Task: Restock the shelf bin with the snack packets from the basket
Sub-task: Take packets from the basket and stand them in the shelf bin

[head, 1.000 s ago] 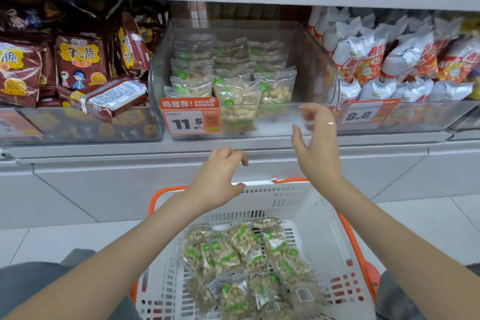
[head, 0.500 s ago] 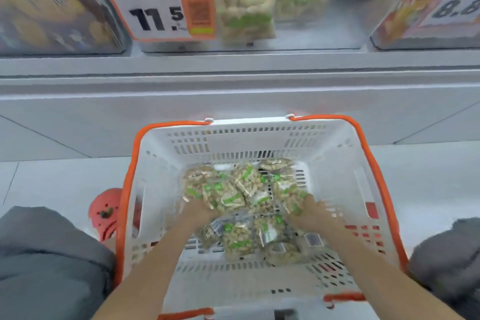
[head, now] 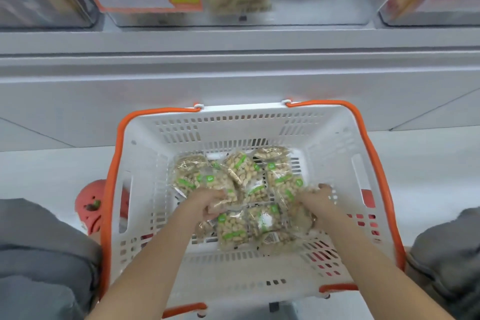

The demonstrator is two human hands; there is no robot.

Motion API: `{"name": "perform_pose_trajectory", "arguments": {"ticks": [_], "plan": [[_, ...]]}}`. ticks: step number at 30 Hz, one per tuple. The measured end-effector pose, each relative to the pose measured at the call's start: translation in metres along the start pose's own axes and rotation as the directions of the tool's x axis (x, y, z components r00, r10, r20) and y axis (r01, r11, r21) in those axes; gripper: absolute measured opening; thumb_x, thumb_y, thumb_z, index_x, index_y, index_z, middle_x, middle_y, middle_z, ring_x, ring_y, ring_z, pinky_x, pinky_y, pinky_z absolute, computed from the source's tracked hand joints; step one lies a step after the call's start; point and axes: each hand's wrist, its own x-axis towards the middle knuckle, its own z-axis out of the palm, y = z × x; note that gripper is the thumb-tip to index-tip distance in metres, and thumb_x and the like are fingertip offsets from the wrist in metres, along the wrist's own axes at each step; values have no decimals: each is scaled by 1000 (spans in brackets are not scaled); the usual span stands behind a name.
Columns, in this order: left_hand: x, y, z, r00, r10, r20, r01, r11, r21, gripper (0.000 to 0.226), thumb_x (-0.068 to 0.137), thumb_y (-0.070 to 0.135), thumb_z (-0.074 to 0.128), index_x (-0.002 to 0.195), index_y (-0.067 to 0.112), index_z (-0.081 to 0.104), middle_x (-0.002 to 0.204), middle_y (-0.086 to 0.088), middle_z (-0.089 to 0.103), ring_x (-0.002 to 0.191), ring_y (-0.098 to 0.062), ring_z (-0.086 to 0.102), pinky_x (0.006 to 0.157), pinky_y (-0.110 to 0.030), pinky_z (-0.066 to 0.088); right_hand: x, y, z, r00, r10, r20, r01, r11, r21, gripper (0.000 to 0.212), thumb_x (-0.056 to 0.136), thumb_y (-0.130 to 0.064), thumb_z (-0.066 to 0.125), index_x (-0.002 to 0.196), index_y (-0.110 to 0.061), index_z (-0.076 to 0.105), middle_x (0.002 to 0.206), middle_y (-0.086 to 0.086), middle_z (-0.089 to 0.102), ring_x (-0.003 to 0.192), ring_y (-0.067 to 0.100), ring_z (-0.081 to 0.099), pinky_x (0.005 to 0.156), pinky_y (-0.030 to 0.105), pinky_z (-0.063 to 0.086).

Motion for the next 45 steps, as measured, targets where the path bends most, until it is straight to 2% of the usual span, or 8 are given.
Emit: {"name": "perform_pose_trajectory", "arguments": {"ticks": [3,6,10,17,23,28,38,45], "plan": [[-26,6,-18,994,-73,78,70,997,33,48,79,9,74,122,5,54,141,-18,39,100,-33,62,72,-37,56,-27,-9,-13,976,-4,219,-38,982,183,16,87,2,54,101,1,46,64,12,53,59,25,57,68,44,56],[-66,18,-23,988,-3,157,-13,995,101,53,80,5,72,128,6,49,145,-10,33,97,-33,61,86,-42,54,-42,-11,-21,904,-124,410,-63,909,412,5,85,-2,57,88,-3,54,89,16,54,90,37,53,57,37,59],[-127,42,-24,963,114,244,-176,952,250,40,85,12,68,121,6,54,144,-1,42,89,-25,62,67,-29,59,-72,-32,-18,850,-256,459,24,891,453,44,83,-11,66,125,-8,55,132,13,52,112,34,58,67,39,60],[-209,105,-39,895,312,319,-397,882,253,6,92,8,57,88,12,58,76,1,71,62,-11,68,55,-22,57,-151,-108,-40,673,-480,563,264,867,423,37,71,-15,72,102,-11,52,96,1,65,111,28,60,75,50,59],[-230,121,-42,800,453,394,-491,871,-4,60,63,13,76,117,14,51,116,-15,54,94,-25,61,68,-31,59,-182,-147,-55,677,-566,471,437,824,361,13,91,-8,59,102,-15,54,102,5,66,91,19,66,73,38,59],[-238,134,-29,751,547,369,-511,836,-200,27,72,3,67,96,15,62,94,-6,70,75,-19,70,64,-28,58,-190,-159,-52,673,-556,488,265,797,543,8,92,-10,53,96,-12,60,91,7,72,78,25,73,52,19,51],[-289,138,-12,567,663,488,-514,748,-419,38,77,19,51,112,8,61,115,-15,61,95,-23,66,94,-42,51,-224,-168,-54,430,-709,559,214,682,700,35,66,-16,69,99,-6,76,107,25,68,88,30,71,61,25,55],[-293,119,14,423,781,460,-691,607,-394,77,70,40,77,136,15,47,129,-10,61,114,-28,61,92,-35,53,-217,-149,-47,487,-790,372,420,586,693,81,39,-47,93,109,-23,60,99,-5,66,82,4,57,75,22,40]]}}
